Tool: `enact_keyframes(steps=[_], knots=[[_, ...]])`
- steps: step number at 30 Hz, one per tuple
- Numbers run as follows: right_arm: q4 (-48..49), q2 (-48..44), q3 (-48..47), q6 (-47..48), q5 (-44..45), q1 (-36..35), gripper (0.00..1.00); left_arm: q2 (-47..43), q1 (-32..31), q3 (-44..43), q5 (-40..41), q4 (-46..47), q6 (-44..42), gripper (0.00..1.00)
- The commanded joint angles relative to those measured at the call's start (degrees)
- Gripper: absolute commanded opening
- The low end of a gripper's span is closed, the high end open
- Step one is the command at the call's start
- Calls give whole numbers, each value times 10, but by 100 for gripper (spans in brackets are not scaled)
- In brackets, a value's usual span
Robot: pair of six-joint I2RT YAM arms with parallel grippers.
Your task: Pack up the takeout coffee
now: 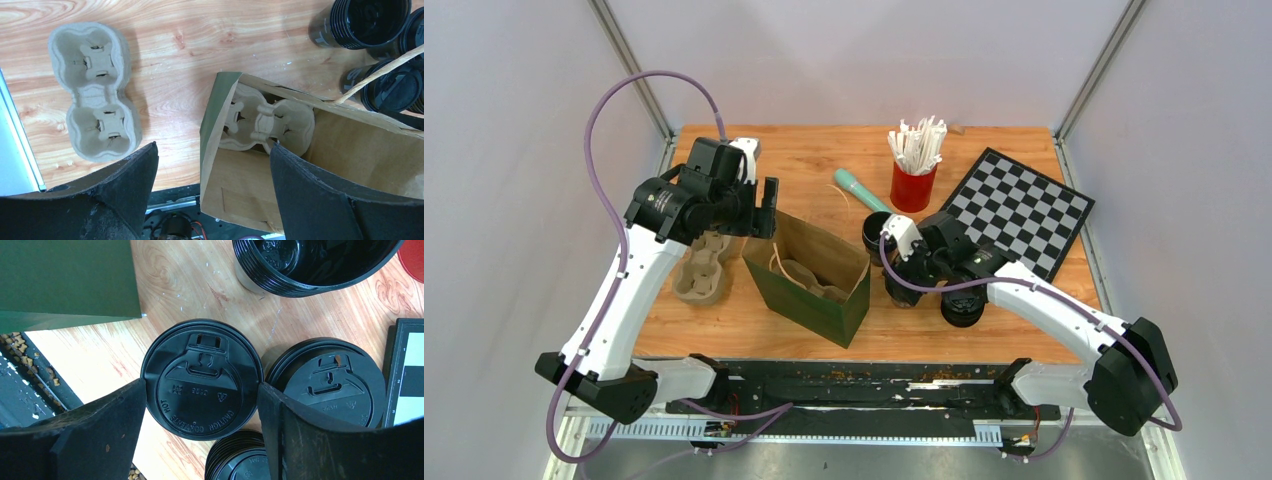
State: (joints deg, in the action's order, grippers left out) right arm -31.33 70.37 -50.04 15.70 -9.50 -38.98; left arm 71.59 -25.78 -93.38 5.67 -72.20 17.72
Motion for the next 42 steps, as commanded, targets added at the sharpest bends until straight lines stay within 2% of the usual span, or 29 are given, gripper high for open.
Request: enact_keyframes(steps=[1, 20, 30, 42], knots=[[17, -4, 6, 0, -3, -7, 78, -4, 2, -17, 6, 4, 1, 88], [11, 0, 3, -4, 11, -22, 86, -7, 2, -10, -4, 5, 5, 88], [18, 4, 6, -9, 18, -24, 76, -10, 2, -3, -2, 4, 6, 86], [10, -6, 1, -16, 24, -25, 71, 2, 2, -10, -13, -37, -4, 73]])
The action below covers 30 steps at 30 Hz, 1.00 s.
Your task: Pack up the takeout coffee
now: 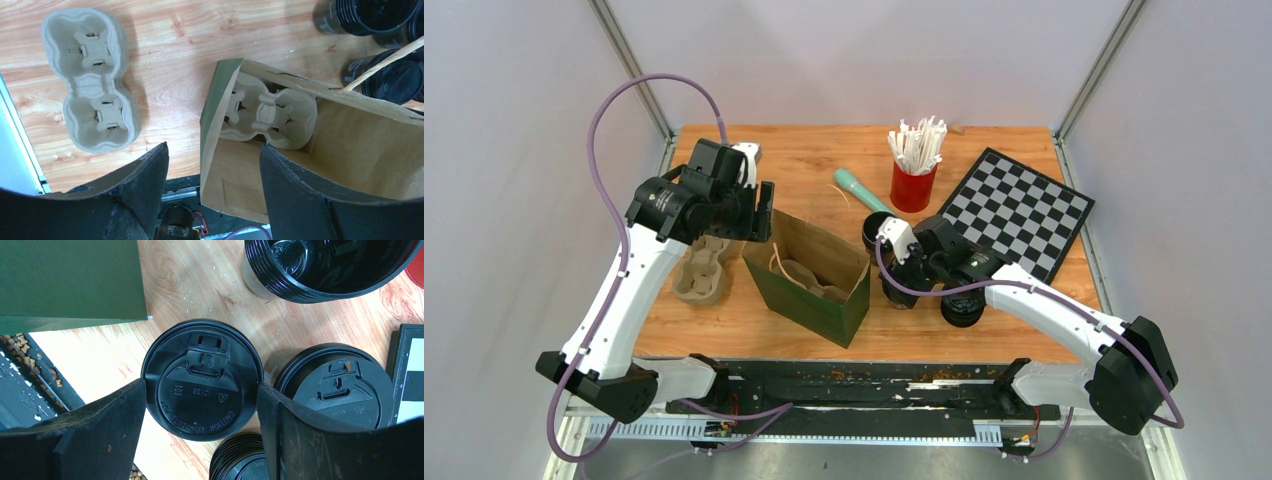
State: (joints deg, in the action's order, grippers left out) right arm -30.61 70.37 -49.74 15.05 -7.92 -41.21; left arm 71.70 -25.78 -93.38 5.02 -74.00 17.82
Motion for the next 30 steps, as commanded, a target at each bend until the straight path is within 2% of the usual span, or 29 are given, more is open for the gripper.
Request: enact_keyframes(steps=[1, 8, 18, 25, 30], knots=[[-1, -9, -5, -11, 8, -3, 71, 1, 2, -10, -9, -22, -7, 73], [-38, -31, -28, -31, 4, -3, 71, -3, 2, 4, -45, -28, -9, 59], [-78, -91, -27, -60, 21, -3, 69, -10, 1, 21, -144, -7, 22, 35], [-105, -112, -34, -77, 35, -3, 68, -35, 2, 58, -222, 61, 100, 27], [-171, -113, -100, -91, 95, -3, 67, -63, 1, 110, -250, 115, 171, 23]])
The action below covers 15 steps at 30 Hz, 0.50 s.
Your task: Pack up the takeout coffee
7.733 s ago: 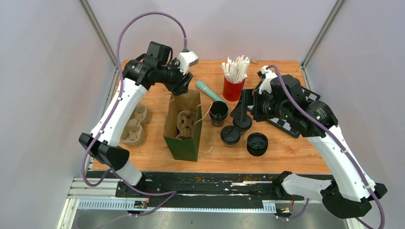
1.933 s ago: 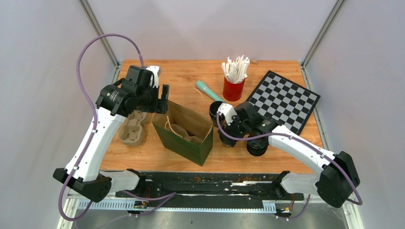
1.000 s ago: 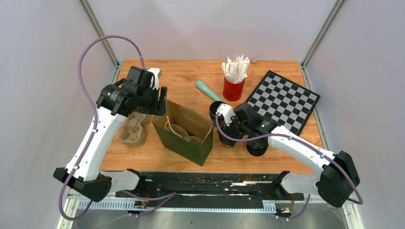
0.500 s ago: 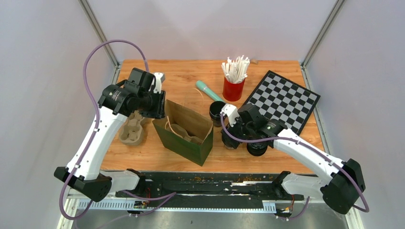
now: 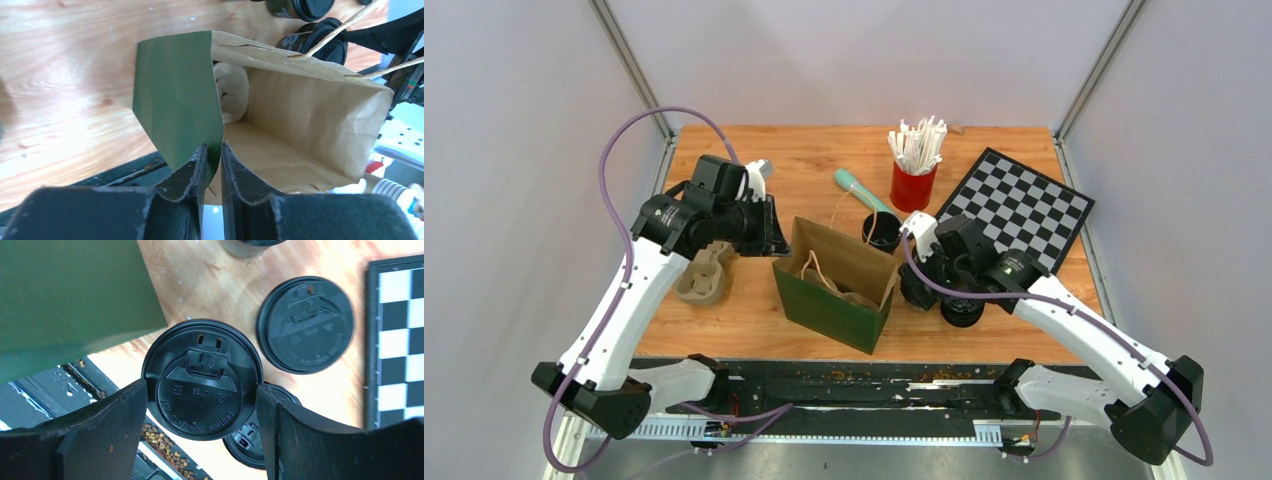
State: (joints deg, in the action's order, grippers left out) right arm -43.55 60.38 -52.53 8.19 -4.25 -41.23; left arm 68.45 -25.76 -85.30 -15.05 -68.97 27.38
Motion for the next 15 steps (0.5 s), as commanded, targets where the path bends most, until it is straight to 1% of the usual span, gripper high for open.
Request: enact_keyframes(steps=[1, 5, 8, 10, 12, 15], knots=[[-56, -12, -88, -22, 76, -3, 67, -35, 1, 40, -55, 74, 87, 23], [-110, -12, -147, -22, 96, -3, 67, -64, 0, 74, -70, 111, 135, 23], [-142, -15, -182, -28, 103, -3, 67, -84, 0, 83, -73, 125, 163, 24], [-159, -19, -205, -35, 109, -3, 67, -90, 0, 80, -64, 120, 165, 27], [-170, -26, -231, -42, 115, -3, 67, -92, 0, 72, -47, 105, 149, 31], [-189, -27, -283, -52, 120, -3, 66, -78, 0, 45, -6, 60, 100, 43]])
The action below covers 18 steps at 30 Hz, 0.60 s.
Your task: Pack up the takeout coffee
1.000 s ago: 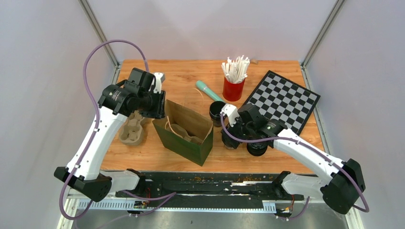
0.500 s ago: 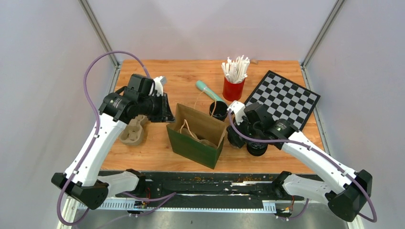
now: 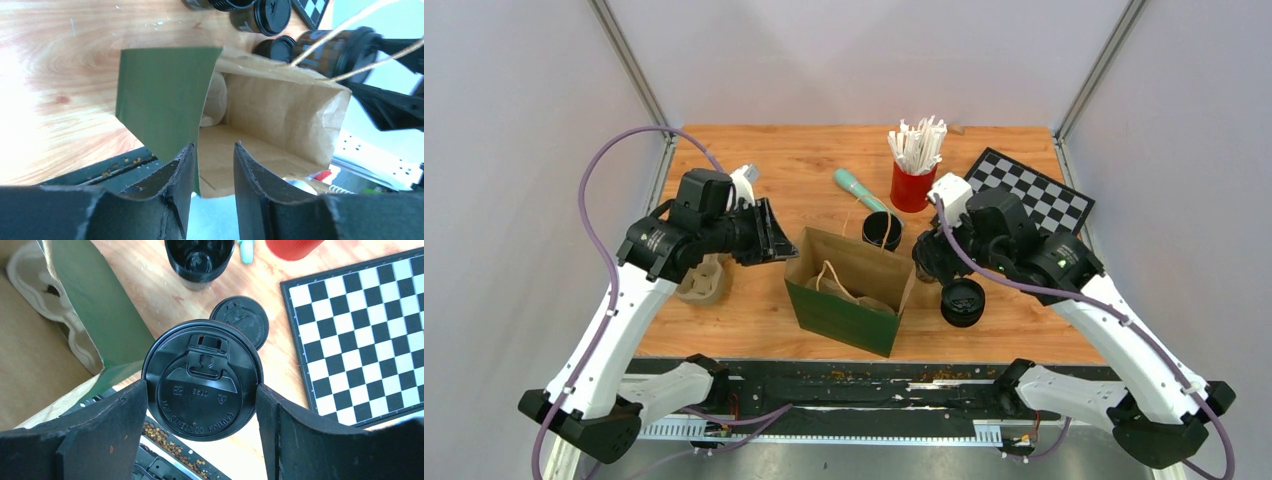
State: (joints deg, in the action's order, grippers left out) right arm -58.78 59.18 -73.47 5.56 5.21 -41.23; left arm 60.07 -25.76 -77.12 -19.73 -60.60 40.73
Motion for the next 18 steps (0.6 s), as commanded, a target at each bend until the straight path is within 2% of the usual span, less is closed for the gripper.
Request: enact_keyframes(steps=[1, 6, 11, 15, 18], knots=[[-47, -10, -101, -31, 26, -3, 66, 12, 0, -48, 54, -42, -52, 46], [-87, 11, -203, -43, 7, -3, 65, 49, 0, -99, 95, -94, -130, 55], [-87, 15, -276, -66, -36, -3, 65, 62, 0, -107, 70, -68, -145, 57], [-44, 4, -282, -90, -103, -9, 64, 56, 1, -83, 39, -15, -112, 56], [7, -10, -257, -123, -138, -11, 64, 62, 1, -88, 45, -15, -101, 56]])
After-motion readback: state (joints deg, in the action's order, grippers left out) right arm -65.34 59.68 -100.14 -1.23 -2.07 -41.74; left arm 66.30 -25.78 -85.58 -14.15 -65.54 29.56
